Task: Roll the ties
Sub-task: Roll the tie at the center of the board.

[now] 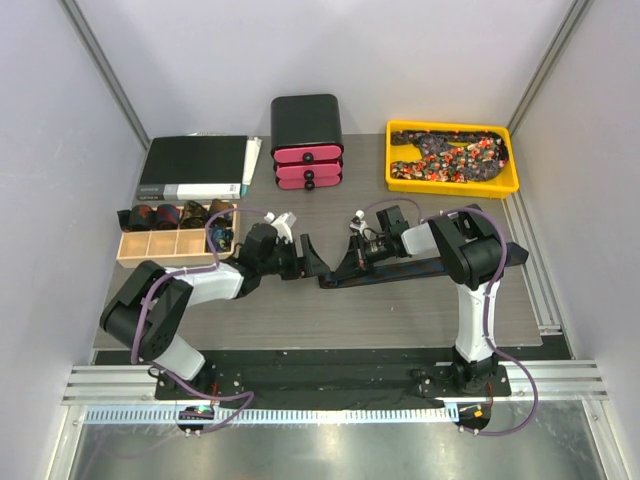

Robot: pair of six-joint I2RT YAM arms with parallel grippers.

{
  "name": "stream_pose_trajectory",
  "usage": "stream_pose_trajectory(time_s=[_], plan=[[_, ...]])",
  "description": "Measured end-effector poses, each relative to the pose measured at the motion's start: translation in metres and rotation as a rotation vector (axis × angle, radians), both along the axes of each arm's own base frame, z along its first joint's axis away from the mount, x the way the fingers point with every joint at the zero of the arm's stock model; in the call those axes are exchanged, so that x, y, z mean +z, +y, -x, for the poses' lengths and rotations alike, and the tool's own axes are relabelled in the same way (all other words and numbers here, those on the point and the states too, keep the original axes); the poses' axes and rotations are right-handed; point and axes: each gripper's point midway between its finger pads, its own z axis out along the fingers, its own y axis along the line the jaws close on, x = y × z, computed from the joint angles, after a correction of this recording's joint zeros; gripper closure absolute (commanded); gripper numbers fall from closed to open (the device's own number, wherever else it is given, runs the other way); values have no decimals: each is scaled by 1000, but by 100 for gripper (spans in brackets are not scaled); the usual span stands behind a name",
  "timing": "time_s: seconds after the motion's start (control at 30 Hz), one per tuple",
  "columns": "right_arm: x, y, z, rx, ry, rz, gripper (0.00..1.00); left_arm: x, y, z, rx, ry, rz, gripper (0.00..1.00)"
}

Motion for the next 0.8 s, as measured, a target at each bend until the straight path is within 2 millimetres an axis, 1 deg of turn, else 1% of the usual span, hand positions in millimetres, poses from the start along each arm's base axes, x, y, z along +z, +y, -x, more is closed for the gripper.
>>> stream_pose_trajectory(time_s=[0.07,0.13,0.2,0.37,0.43,0.5,0.67,0.73,0.8], plan=[[0,0,0,-6,3,-4,99,-12,4,6,21,47,-7,25],[0,0,0,-9,9,-9,99,-14,5,10,6,54,3,24],[0,0,0,-12,14,-12,99,-10,3,12,-40,13,8,23],[0,0,1,-13,6,-23,99,11,1,16,-163,-157,5,23],[0,-1,4,-7,11,-29,99,12,1,21,-206,-216,-4,23],[-1,-2,8,0,21,-35,99,3,2,30,-257,-271,-36,22],[-1,-3,12,14,27,-43,99,-28,2,63,-410,-369,-132,22],[0,-3,13,16,26,-45,99,-33,1,70,-449,-417,-162,22],[0,-3,13,18,24,-47,99,-35,-3,70,-475,-475,-189,22]])
